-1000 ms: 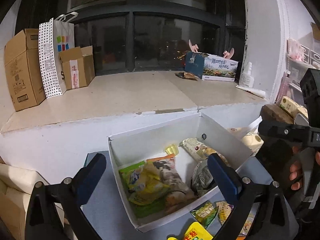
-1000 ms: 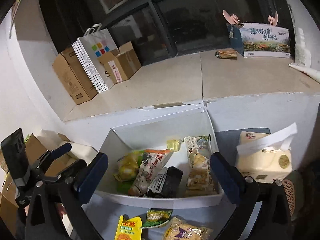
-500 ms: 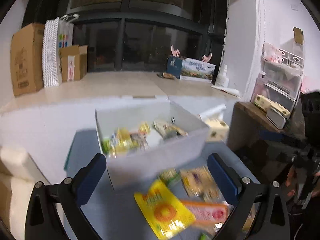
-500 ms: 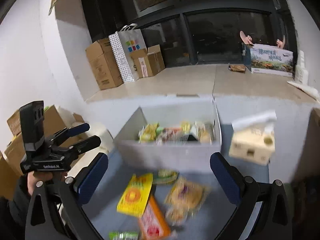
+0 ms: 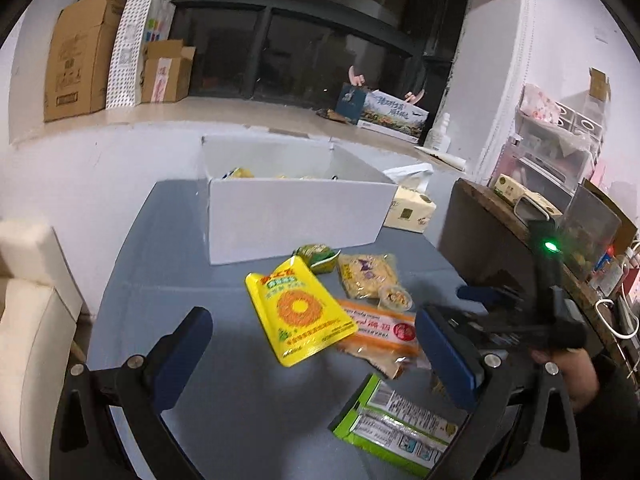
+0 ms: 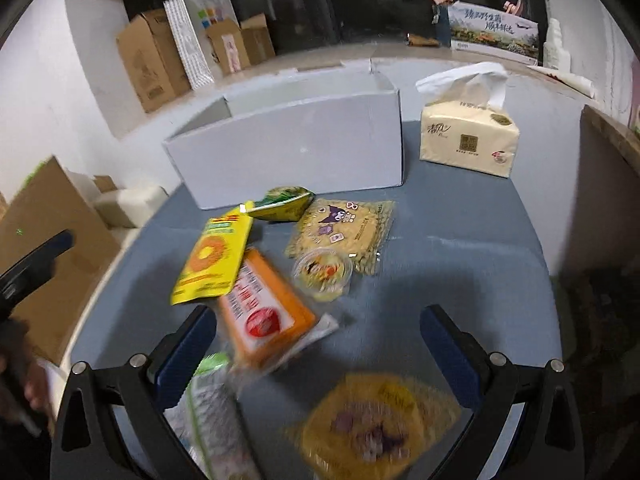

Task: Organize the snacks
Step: 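Move both tools back over the remaining snacks, then grasp the yellow sauce pouch with the left gripper while the right grasps the jelly cup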

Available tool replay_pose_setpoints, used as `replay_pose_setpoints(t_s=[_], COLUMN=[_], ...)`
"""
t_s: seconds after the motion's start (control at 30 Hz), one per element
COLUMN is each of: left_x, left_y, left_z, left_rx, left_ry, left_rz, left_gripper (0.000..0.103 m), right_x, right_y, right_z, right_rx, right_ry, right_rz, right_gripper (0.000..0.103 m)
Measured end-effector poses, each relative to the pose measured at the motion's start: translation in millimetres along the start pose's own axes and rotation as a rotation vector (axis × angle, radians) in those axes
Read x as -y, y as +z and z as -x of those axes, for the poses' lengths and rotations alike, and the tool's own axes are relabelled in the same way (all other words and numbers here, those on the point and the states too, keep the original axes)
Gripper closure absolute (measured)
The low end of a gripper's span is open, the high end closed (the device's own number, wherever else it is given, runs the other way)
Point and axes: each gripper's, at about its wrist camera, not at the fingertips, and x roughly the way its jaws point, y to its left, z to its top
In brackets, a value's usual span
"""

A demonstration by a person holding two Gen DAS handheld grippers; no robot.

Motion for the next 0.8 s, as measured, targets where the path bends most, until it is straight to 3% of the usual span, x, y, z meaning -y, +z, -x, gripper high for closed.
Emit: replay_pose_setpoints(t_s=[0.2,0.27,0.3,0.33,0.63,0.8], left_x=[-11,-14,-15,-15,-10,3], left_y=[-5,-7,-8,-9,-11,1], left_z=[-2,-4,-5,-7,-39,-82], left_rx=[-0.007,-0.017,-0.019,-0.025,-0.108,-0.183], left_ry=[0.023,0.026,0.029,0.029,0.027,0.048], left_rz=[0.023,0.026,0.029,0.029,0.022,0.002], left_gripper=[0.0,0.0,0.0,0.0,0.0,0.0], right_x=[-8,-9,-9,-8,11,23], right_y=[18,18,17,17,7,-1], right_z=[-53,-66,-70,-69,-18,21], right_rx=[-0.079,-0.101,-0.104,-0.097,-0.014,0.043], right_ry=[-0.054,-0.064,-0.058,-0.07,-0.022,-0.016], right_rz=[0.006,0.012,0.005,0.001,-0.054,-0.089], right_gripper=[0.0,0.017,0.04,0.052,0.052,0.052])
